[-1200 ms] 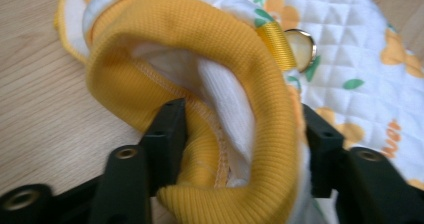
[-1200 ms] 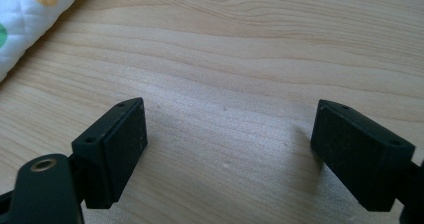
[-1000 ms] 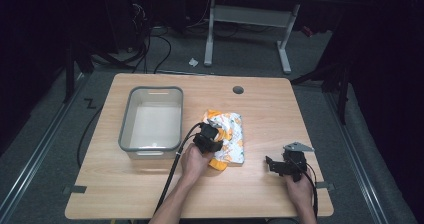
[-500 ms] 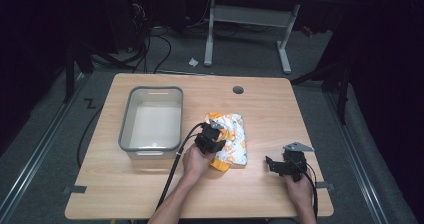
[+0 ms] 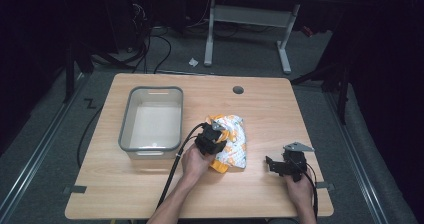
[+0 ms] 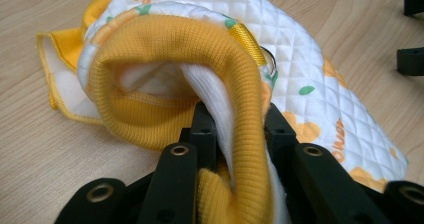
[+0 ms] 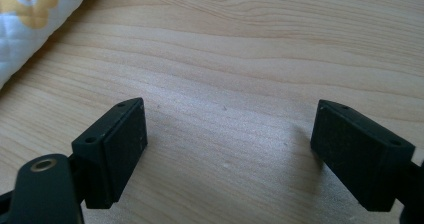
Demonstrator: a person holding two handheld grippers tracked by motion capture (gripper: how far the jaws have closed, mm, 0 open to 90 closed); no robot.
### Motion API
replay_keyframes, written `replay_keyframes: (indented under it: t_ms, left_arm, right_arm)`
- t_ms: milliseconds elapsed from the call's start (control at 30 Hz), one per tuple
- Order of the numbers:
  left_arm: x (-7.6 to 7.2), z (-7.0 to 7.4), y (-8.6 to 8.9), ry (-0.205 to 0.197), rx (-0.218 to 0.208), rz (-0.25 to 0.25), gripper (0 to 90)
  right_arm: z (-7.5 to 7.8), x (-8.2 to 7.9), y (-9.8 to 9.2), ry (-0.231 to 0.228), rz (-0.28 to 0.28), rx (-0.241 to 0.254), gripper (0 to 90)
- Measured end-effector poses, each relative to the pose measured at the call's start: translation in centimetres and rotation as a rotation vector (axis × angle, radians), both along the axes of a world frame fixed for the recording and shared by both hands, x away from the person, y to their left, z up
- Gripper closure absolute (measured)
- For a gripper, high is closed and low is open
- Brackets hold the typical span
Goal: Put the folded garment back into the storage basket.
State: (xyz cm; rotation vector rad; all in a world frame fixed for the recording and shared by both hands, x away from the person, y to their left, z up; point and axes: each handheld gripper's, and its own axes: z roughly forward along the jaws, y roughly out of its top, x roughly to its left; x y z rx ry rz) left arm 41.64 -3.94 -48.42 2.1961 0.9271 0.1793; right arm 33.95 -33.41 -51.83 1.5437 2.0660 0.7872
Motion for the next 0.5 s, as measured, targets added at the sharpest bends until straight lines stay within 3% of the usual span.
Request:
replay_keyframes:
  t_ms: [200,500]
  left_arm:
    - [-0.5,1.0,0.5,-0.024,0.013,-0.014,73.1]
    - [-1.3,2.9,1.6,-0.046,-0.032,-0.039,73.1]
  right_arm:
    - [0.0,0.0,0.0,0.0,0.001,0.0,14.7]
    - [0.0,0.0,0.0,0.0,0.001,-0.001,14.7]
